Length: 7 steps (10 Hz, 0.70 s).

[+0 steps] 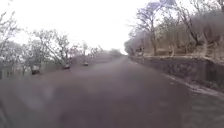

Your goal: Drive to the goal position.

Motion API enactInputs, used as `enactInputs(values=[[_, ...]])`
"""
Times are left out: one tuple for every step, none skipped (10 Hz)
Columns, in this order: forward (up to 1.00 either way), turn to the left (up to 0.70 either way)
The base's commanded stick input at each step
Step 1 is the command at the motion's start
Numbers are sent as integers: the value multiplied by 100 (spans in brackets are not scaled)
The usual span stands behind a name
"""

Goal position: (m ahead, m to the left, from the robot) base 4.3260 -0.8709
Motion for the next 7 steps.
enactInputs(values=[[70, 0], [70, 0], [70, 0], [70, 0], [70, 0], [70, 0], [70, 0]])
